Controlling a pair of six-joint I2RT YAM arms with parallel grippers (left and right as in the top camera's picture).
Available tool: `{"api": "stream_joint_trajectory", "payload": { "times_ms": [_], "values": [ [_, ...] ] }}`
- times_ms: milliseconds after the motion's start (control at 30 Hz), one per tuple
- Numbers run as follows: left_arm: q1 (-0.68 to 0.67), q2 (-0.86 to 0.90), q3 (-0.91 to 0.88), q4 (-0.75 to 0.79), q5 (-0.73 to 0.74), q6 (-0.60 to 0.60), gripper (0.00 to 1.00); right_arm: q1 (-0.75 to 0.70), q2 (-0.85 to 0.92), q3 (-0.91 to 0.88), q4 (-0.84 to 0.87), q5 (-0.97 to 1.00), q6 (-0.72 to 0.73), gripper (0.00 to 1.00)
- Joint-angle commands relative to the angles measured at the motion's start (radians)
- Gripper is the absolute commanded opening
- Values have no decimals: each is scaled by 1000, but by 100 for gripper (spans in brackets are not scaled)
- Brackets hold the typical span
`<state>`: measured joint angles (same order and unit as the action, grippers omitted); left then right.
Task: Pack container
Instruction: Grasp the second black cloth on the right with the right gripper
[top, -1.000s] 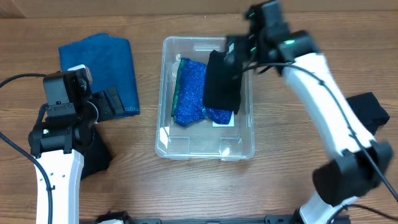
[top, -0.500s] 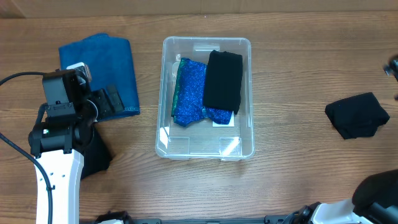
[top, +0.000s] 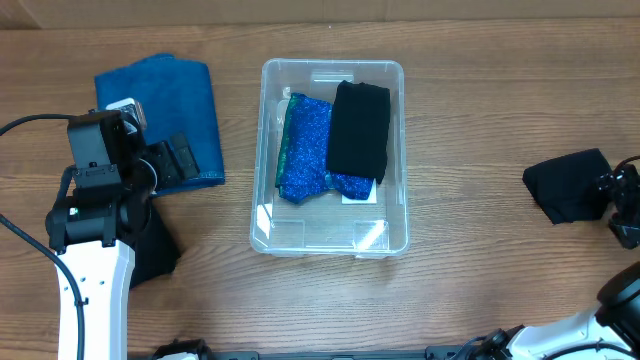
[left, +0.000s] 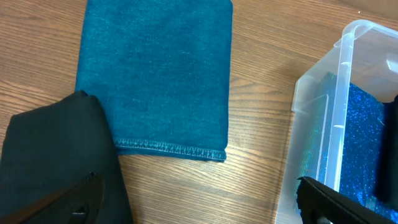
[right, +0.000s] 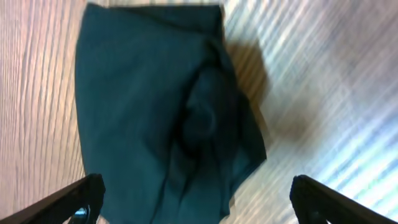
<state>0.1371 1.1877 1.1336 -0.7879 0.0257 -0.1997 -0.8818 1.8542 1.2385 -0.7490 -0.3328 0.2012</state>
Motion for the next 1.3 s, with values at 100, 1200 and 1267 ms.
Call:
{"api": "stream_joint_trajectory", "payload": {
  "times_ms": [100, 1200, 1267],
  "values": [
    [-6, 2, 21, 0, -6, 11, 100, 3, 94, -5, 49, -104, -19, 100],
    [-6, 2, 21, -1, -6, -6, 100, 352, -299, 362, -132, -431, -105, 4],
    [-6, 2, 21, -1, -6, -6, 100, 454, -353, 366, -132, -432, -126, 4]
  ]
}}
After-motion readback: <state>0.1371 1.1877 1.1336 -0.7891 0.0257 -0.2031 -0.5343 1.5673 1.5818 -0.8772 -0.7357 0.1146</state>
